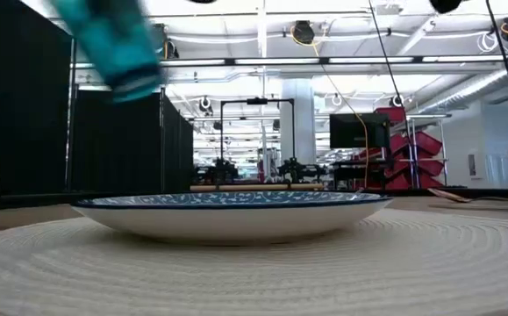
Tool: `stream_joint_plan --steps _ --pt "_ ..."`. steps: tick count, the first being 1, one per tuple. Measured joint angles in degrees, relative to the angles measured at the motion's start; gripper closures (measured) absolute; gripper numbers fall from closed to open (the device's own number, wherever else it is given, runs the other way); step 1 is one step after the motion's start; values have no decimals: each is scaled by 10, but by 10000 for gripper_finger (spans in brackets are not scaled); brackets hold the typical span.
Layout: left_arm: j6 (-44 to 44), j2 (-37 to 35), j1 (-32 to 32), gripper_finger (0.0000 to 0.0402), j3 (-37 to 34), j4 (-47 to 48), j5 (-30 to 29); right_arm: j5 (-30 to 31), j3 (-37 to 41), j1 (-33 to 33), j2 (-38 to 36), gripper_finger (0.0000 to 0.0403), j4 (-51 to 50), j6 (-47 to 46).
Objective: Set table place
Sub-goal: Move the blue glass to the top right of the white tablemat
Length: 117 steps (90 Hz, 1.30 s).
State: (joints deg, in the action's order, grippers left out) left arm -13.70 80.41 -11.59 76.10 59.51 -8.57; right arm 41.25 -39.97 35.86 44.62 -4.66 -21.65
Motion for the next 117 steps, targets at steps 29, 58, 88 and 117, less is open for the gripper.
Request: stream_joint_plan --steps 29,58,88,117 --pt "236 212 250 401 146 -94 215 102 0 102 -70 234 1 77" --pt "357 493 265 402 516 68 284 178 0 157 -71 234 -4 80" --pt "314 567 281 401 579 9 242 188 0 160 -70 234 -4 81" --pt "260 572 244 401 579 -57 190 187 0 160 -70 234 -3 87"
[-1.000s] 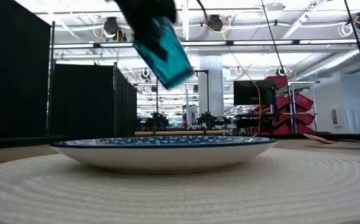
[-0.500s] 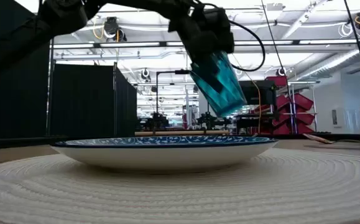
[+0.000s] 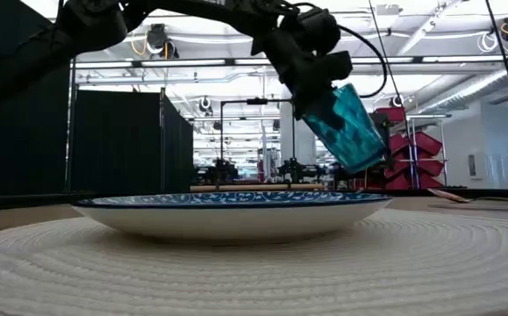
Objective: Set table place
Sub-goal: Move the blue glass to the top right of the white tablemat
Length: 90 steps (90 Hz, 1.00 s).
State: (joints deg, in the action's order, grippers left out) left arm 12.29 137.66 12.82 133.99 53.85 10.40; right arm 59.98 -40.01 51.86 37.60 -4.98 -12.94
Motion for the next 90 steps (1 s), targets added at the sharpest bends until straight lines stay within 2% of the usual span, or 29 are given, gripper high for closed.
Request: stream_joint_plan --steps 10,21,29,57,90 --pt "-11 12 -11 401 0 -24 -42 0 0 0 0 234 1 1" --pt "-15 23 -16 401 0 -27 -38 0 0 0 0 234 4 1" --pt "-12 25 -17 401 -1 6 -34 0 0 0 0 234 5 1" --pt "-5 33 -16 398 0 -2 -33 0 0 0 0 234 5 1" --pt "1 33 -16 303 0 -5 -16 0 0 0 0 234 5 1"
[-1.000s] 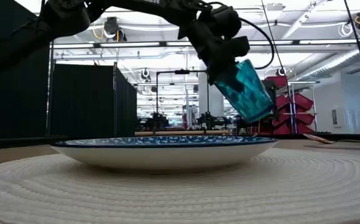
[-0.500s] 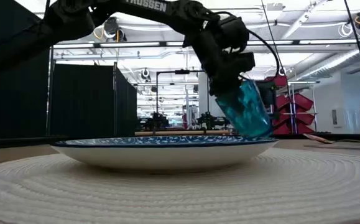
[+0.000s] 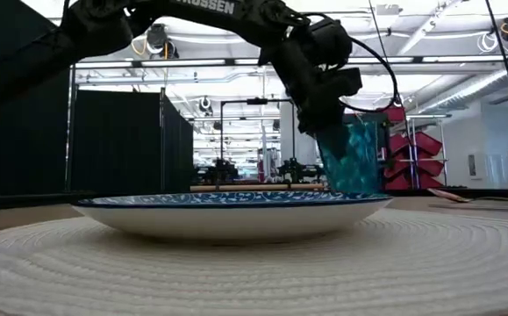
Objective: Set table place
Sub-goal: Move the blue glass to the top right of the white tablemat, then fold the brown table napkin
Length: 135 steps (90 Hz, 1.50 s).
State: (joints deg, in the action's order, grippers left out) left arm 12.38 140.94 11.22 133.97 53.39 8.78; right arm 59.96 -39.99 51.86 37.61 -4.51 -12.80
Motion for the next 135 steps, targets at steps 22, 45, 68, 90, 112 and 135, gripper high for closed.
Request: stream_joint_plan --steps 22,45,68,90,112,135 --pt "2 0 0 279 6 -26 1 0 0 0 0 234 -1 0" --pt "1 -27 -1 278 10 -69 12 0 0 0 0 234 -5 0" --pt "2 -105 -1 278 11 -5 6 0 0 0 0 234 -9 -3" --pt "27 -189 1 279 11 197 -103 -3 0 0 0 234 -21 -22" --pt "-27 -259 -2 279 -9 322 -112 -17 0 0 0 234 -64 -78" --pt "-59 -414 -7 279 -142 248 -107 -33 0 0 4 234 -79 -104"
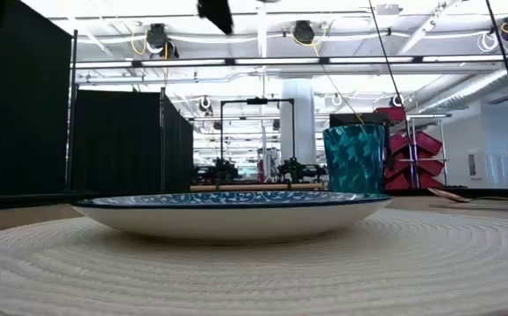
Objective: Set table place
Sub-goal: Fold the brown table napkin
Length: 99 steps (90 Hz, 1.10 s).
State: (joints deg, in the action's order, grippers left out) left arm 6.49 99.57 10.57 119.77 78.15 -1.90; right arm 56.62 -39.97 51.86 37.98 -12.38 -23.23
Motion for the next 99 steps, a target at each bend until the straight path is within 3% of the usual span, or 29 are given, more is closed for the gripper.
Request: stream_joint_plan --steps 14,34,45,54,64,78,99 --pt "-31 -152 0 279 -174 -149 4 0 0 0 6 234 -2 -1" --pt "-92 -348 -3 279 -513 -431 49 0 0 0 24 234 -34 -2" --pt "-140 -410 -3 279 -686 -610 99 4 0 -6 45 234 -41 -17" --pt "-179 -424 -4 279 -790 -753 130 -24 0 -26 54 234 -48 -121" --pt "-192 -426 -7 279 -847 -871 158 -109 0 -39 74 234 -90 -286" --pt "-193 -426 -26 279 -868 -940 168 -200 0 -39 136 234 -148 -485" --pt "-194 -417 -97 279 -868 -990 160 -375 0 -38 231 234 -148 -652"
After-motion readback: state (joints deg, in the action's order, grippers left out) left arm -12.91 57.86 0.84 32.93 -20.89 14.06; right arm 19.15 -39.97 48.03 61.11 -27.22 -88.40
